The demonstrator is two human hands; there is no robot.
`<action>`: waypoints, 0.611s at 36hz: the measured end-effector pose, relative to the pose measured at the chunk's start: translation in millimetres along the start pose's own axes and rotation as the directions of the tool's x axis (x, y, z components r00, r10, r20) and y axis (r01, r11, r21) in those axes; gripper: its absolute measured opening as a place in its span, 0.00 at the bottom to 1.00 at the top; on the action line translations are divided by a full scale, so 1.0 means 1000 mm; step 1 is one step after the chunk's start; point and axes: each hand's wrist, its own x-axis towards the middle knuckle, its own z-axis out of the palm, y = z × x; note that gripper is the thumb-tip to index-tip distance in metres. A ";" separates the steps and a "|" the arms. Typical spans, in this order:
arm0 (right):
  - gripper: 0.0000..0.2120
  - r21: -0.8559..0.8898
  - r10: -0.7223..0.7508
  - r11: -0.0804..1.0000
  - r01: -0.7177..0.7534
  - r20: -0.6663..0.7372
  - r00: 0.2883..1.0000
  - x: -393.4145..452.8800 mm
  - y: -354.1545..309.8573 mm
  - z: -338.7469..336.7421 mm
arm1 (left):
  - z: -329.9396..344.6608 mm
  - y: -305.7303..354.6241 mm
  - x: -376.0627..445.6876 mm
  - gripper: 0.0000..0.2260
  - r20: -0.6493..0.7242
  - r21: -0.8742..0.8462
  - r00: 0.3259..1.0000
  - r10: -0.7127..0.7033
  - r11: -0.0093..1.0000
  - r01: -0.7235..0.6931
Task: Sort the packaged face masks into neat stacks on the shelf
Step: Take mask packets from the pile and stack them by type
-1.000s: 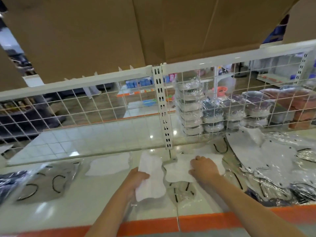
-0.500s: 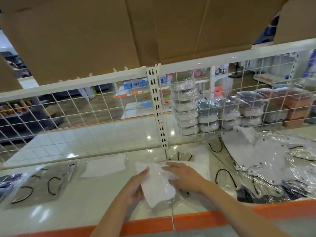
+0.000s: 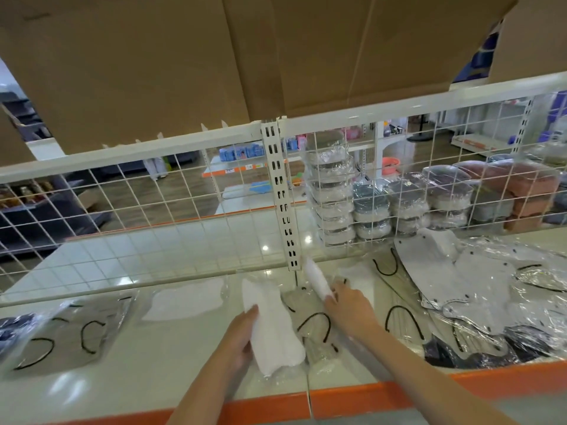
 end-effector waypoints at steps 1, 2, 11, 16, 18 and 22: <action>0.16 0.112 -0.054 0.993 0.047 0.065 0.996 -0.002 -0.006 0.002 | 0.003 0.001 -0.003 0.19 0.041 -0.034 0.999 -0.008 0.999 0.010; 0.17 0.207 -0.126 0.974 0.092 0.154 0.980 -0.005 -0.013 0.004 | 0.006 0.002 -0.006 0.20 0.091 -0.063 0.996 -0.020 0.998 0.026; 0.09 0.381 -0.290 0.910 0.163 0.306 0.907 -0.012 -0.041 0.021 | 0.013 0.008 -0.018 0.13 0.039 0.080 0.977 0.208 0.974 -0.211; 0.28 0.549 -0.102 0.836 0.021 0.118 0.988 -0.001 -0.045 0.016 | 0.010 0.026 -0.030 0.10 0.004 0.064 0.910 0.415 0.908 -0.414; 0.28 0.630 -0.139 0.776 0.007 0.159 0.977 -0.001 -0.048 0.013 | 0.008 0.031 -0.035 0.11 0.040 0.068 0.874 0.485 0.871 -0.486; 0.16 0.565 -0.211 0.822 0.066 0.194 0.958 -0.006 -0.050 0.015 | -0.001 0.031 -0.041 0.20 0.087 0.207 0.810 0.580 0.785 -0.584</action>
